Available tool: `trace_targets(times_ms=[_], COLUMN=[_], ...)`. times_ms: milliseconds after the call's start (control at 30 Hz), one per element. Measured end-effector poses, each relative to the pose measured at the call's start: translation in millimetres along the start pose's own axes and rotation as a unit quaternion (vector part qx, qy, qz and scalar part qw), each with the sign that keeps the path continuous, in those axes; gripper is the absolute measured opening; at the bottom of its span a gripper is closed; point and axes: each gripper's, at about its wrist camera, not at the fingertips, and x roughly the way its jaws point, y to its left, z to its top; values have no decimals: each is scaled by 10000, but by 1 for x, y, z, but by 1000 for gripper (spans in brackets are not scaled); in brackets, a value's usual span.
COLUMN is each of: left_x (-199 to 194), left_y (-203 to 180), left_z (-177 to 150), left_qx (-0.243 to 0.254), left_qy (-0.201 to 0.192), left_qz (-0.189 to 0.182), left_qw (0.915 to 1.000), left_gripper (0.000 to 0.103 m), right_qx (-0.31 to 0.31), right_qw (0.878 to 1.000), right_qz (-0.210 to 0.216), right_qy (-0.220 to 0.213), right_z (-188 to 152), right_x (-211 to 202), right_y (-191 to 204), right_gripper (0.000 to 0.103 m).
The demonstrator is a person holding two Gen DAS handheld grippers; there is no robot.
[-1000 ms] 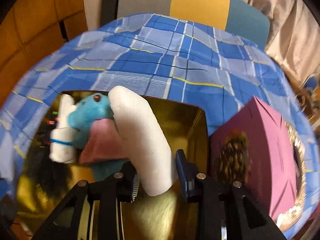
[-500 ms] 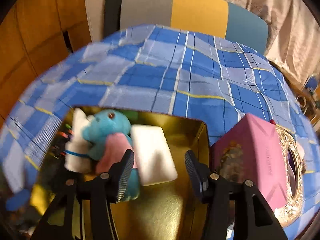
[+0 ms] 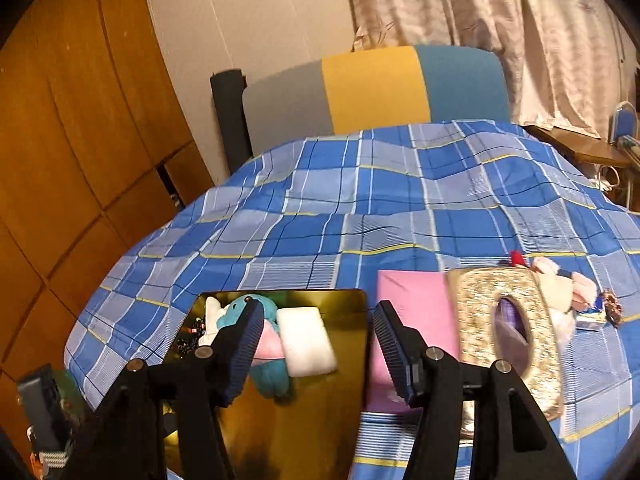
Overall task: Organize soft objects
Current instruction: 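Lower the white sponge into the gold tray and open the right tool, then move the right tool to the pink fuzzy sock and grasp it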
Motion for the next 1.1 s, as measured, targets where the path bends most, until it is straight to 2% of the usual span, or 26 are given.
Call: trace_targets(times_ms=[200, 400, 600, 733, 900, 1100], left_x=[0, -1, 7, 13, 19, 26], left_y=[-17, -45, -83, -103, -122, -145], left_z=[-7, -18, -29, -34, -42, -49], left_qx=[164, 402, 777, 990, 1183, 1355], left_qy=[-2, -14, 175, 330, 482, 669], left_qz=[-264, -722, -925, -973, -1041, -1282], left_qw=[9995, 9966, 9925, 9898, 9863, 9802], left_gripper=[60, 60, 60, 60, 60, 60], right_qx=[358, 946, 1592, 1735, 2107, 2321], right_qw=[9989, 9924, 9777, 9696, 9597, 9539], right_qz=[-253, -776, -1353, -1669, -1710, -1666], right_qy=[-151, -99, 202, 429, 732, 919], right_z=[-17, -39, -63, -80, -106, -125], right_x=[-32, -60, -76, -76, -72, -65], right_y=[-42, -112, -188, -226, -268, -290], right_gripper=[58, 58, 58, 58, 58, 58])
